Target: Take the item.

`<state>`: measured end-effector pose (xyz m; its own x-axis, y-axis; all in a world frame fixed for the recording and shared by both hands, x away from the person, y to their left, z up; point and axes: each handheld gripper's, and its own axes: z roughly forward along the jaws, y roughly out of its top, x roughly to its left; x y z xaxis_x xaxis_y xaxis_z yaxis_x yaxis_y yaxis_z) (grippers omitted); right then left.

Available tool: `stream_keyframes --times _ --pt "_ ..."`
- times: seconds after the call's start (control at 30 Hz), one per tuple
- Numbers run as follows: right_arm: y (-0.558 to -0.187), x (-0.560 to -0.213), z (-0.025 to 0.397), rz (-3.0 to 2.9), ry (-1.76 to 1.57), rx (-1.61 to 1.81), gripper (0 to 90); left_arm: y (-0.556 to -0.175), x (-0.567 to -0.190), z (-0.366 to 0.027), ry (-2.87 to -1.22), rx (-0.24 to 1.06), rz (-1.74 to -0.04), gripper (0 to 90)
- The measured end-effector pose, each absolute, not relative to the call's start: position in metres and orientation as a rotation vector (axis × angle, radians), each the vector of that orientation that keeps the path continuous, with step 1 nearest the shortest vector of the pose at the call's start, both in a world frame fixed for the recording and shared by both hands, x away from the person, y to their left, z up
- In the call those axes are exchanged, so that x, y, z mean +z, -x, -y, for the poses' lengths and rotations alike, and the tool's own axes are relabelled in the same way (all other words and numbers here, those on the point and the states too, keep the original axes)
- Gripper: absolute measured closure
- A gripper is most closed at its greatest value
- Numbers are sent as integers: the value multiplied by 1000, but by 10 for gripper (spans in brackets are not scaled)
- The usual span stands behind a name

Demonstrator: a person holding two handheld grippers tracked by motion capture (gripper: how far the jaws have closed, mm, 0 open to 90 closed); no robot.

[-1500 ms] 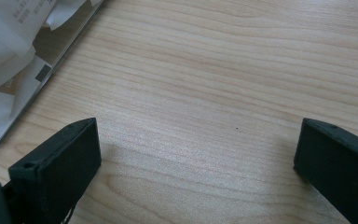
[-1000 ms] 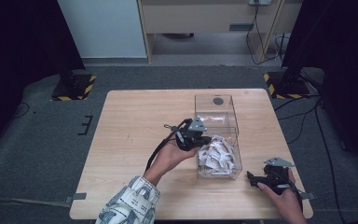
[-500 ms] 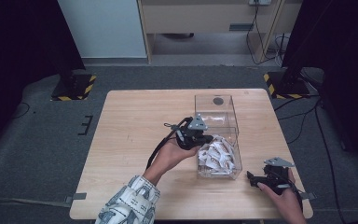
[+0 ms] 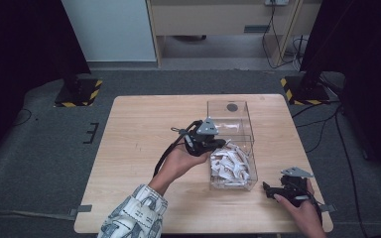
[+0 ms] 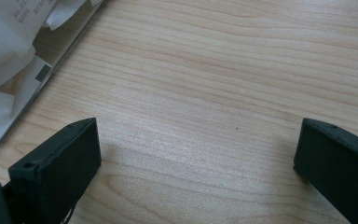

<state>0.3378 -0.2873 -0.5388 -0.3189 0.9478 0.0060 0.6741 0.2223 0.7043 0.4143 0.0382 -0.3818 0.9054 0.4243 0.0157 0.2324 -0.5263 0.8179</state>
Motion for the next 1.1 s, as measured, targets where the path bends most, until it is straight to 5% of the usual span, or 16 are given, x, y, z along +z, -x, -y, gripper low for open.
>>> stream_keyframes --times 1.1 --pt "-338 -539 287 -2075 -1494 860 8 -412 -355 -74 -2057 321 -488 899"
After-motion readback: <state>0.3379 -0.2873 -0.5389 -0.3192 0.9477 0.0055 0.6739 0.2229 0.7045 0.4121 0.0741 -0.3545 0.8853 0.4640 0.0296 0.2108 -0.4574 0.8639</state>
